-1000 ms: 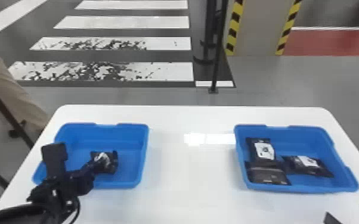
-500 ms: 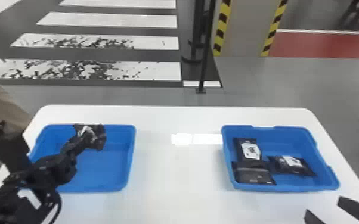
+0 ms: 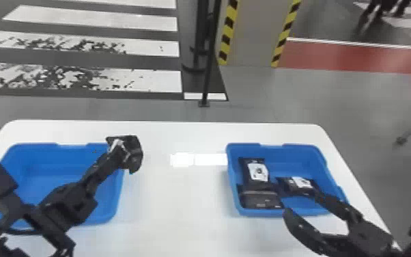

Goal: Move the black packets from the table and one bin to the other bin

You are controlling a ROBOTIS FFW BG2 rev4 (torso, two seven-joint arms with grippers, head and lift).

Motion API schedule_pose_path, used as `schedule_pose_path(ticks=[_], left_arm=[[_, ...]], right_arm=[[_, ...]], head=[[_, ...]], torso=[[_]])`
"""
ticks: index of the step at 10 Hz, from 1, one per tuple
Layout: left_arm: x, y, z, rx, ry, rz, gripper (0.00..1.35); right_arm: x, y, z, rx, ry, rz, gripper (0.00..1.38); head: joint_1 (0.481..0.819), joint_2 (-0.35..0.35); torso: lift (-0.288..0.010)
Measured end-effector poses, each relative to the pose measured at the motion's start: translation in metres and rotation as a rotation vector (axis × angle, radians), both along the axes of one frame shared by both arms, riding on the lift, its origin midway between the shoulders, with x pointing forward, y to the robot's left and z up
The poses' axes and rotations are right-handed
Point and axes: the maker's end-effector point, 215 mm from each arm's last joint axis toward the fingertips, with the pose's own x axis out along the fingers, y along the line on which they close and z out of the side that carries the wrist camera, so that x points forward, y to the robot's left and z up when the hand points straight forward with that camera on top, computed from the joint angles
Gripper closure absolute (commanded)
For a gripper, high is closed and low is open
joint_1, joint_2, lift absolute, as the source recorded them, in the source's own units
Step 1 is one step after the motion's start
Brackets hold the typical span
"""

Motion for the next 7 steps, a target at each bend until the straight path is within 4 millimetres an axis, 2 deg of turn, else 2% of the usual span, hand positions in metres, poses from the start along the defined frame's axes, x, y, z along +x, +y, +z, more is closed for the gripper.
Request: schedule_pose_path(ticks=[2, 3, 5, 7], left_arm=[[-0.006, -0.024, 0.000, -0.037, 0.011, -0.047, 1.21], [-0.008, -0.032, -0.001, -0.047, 0.018, -0.064, 1.21], [-0.012, -0.050, -0.001, -0.057, 0.026, -0.101, 1.21], [-0.015, -0.074, 0.005, -0.065, 0.019, -0.148, 1.21]], right_arm=[[0.023, 0.036, 0.028, 0.097, -0.052, 0.042, 0.13], [0.033, 0.055, 0.032, 0.160, -0.059, 0.078, 0.13], [0.065, 0.091, 0.023, 0.267, -0.077, 0.157, 0.13], [0.091, 0.110, 0.018, 0.293, -0.085, 0.192, 0.13]], head=[[0.695, -0.144], [0.695, -0.127], [0.695, -0.096], [0.695, -0.099]], torso=[[-0.110], [-0.110], [-0.110], [-0.110]])
